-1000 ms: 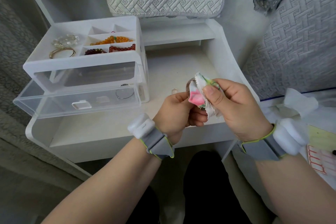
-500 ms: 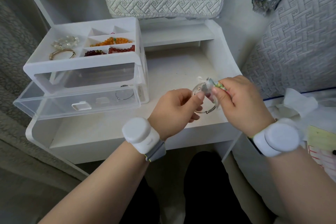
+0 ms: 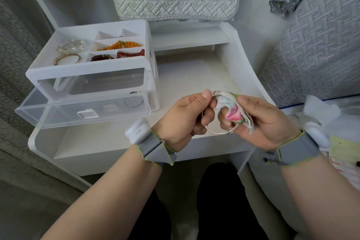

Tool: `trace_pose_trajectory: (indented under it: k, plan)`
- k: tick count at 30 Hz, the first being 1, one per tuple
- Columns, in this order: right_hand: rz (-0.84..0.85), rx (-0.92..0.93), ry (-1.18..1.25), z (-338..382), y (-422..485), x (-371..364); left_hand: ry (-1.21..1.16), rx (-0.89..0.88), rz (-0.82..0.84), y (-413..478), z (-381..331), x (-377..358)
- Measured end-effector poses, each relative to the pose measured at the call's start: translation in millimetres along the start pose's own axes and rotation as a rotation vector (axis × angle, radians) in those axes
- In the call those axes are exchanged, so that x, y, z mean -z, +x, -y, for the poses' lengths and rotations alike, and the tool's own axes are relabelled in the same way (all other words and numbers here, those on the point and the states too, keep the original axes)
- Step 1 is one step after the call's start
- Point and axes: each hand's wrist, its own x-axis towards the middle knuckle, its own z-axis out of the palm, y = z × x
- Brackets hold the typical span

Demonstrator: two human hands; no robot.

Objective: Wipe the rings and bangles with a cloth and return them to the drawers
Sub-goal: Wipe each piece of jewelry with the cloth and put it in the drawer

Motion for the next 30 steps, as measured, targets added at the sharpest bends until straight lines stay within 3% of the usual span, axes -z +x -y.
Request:
trace_pose_trajectory:
  k: [2,6,11,14,16,18,21,24,27,30]
  plan:
    - [-0.010,0.020,0.017,-1,0,-1,-0.025,-0.006,0.011,2,0,3]
    - [-0.201,0.113,-0.318,2,-1,-4,0.061,-0.027,-0.050,2,-1,4]
    - [-0.572,0.392,-1.481,3,3,-10,0.155,-0.109,-0.160,-2,0,-4]
    - [-0.707,0.482,-1.633,-3,7,-18,0.195,-0.188,-0.195,-2,3,-8]
    - [-0.632,0.452,-1.494,-3,8,-15,0.185,-0.216,-0.197,-3,4,-8]
    - [-0.481,0.370,-1.106,0,8,-16,0.132,-0.216,-0.181,-4,4,-6]
    - [-0.393,0.251,-0.432,0,10,-22,0.062,-0.191,-0.164,-4,5,-4]
    - [-0.269,0.123,0.027,-5,15,-20,-0.043,-0.167,-0.138,-4,8,-9]
    - [-0.126,0.081,0.151,-12,17,-17,-0.179,-0.141,-0.139,-6,8,-12]
    - [-0.117,0.162,0.112,-22,16,-21,-0.332,-0.125,-0.159,-4,4,-8]
